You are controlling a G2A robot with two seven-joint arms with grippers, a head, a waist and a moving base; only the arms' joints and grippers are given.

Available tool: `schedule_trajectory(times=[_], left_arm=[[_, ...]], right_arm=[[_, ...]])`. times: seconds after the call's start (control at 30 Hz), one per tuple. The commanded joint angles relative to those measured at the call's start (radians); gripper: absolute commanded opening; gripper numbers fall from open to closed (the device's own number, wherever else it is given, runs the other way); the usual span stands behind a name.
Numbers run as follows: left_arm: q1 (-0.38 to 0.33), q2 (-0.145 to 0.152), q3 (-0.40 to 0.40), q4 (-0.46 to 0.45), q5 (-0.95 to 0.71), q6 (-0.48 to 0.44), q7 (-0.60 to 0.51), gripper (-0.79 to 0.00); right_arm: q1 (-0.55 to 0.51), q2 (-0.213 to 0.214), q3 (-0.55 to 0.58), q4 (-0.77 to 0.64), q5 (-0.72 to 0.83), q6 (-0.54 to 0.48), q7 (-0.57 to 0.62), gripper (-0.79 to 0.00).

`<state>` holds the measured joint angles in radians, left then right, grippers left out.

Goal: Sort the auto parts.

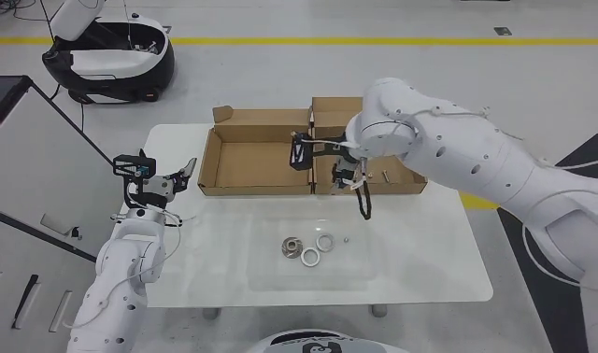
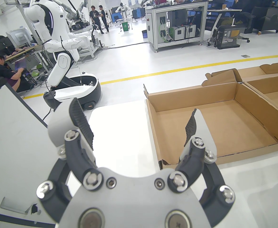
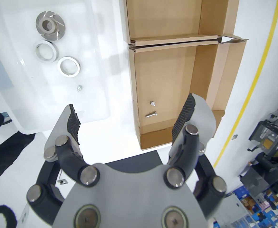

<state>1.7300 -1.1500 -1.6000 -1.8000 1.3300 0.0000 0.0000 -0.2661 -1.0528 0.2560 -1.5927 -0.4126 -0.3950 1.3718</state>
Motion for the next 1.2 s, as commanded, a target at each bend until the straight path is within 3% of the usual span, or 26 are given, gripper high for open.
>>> schedule_trajectory(times=[0.0,0.47,0.93,1.17], left_arm=[[0.0,0.0,0.0,0.0,0.0,0.0,0.0,0.0],[0.0,0.0,0.0,0.0,0.0,0.0,0.0,0.0],[0.0,0.0,0.0,0.0,0.0,0.0,0.0,0.0],[0.0,0.0,0.0,0.0,0.0,0.0,0.0,0.0]], right_arm=[[-0.006,-0.006,-0.004,-0.018,0.004,0.044,0.021,0.0],[-0.01,-0.007,-0.005,-0.02,0.004,0.052,0.022,0.0],[-0.112,0.036,0.039,-0.086,0.039,0.184,0.116,0.0],[-0.181,0.05,0.039,-0.098,0.04,0.2,0.111,0.0]])
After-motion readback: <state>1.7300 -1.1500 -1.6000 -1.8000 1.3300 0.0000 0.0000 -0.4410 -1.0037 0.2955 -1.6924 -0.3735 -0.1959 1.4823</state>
